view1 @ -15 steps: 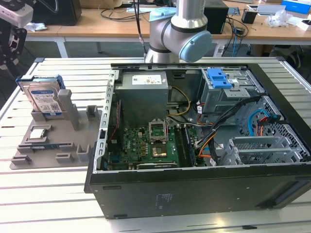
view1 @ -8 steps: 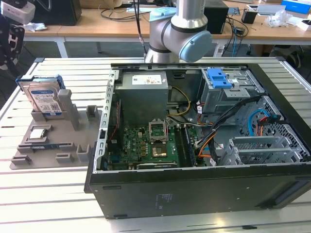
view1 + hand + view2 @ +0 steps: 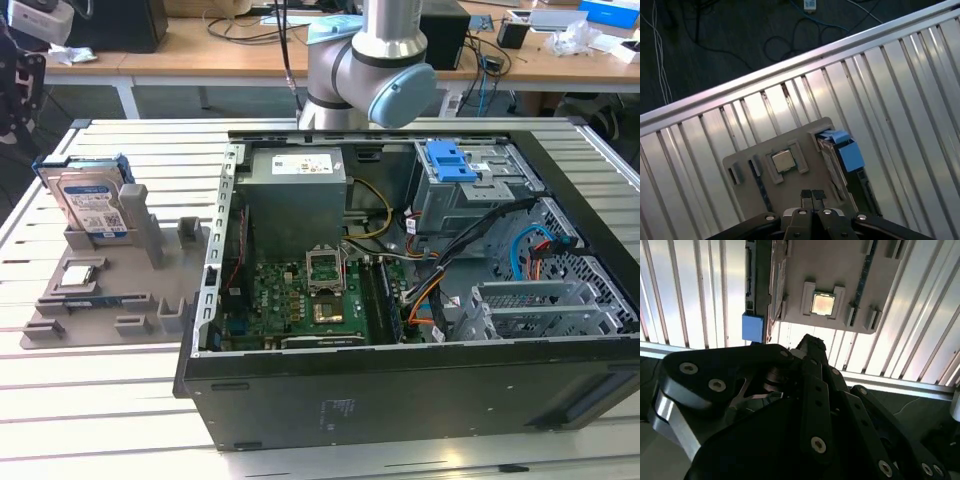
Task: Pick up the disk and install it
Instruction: 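Pick up the disk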
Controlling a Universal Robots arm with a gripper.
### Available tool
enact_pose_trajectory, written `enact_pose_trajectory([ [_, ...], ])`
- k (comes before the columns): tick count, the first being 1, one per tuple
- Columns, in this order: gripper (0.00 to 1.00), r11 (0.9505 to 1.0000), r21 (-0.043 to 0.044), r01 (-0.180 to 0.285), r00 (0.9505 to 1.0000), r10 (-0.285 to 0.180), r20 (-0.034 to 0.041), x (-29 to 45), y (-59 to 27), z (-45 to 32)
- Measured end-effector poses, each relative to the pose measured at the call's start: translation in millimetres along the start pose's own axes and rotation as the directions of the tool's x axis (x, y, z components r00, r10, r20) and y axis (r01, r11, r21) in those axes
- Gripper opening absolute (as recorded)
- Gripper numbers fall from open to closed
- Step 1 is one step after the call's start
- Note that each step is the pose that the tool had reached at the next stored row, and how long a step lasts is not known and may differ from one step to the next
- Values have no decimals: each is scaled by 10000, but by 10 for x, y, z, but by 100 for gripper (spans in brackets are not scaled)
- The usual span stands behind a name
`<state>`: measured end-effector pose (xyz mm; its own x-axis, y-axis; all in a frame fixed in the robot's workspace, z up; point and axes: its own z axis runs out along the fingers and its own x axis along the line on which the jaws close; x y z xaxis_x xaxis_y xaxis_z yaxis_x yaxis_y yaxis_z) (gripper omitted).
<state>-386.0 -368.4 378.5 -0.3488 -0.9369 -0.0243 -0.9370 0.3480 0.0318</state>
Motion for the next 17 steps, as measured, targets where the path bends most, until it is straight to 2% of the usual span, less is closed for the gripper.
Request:
enact_pose_trajectory([
  [4,11,9980,-16,631,9980,-631,-19,0,0,0],
  [5,11,9955,-25,944,9955,-944,-29,0,0,0],
  [7,11,9922,-33,1243,9922,-1243,-37,0,0,0],
  [11,11,9819,-52,1894,9819,-1894,-56,0,0,0],
  [13,11,9716,-67,2365,9716,-2365,-68,0,0,0],
  [17,11,9589,-82,2837,9589,-2837,-80,0,0,0],
])
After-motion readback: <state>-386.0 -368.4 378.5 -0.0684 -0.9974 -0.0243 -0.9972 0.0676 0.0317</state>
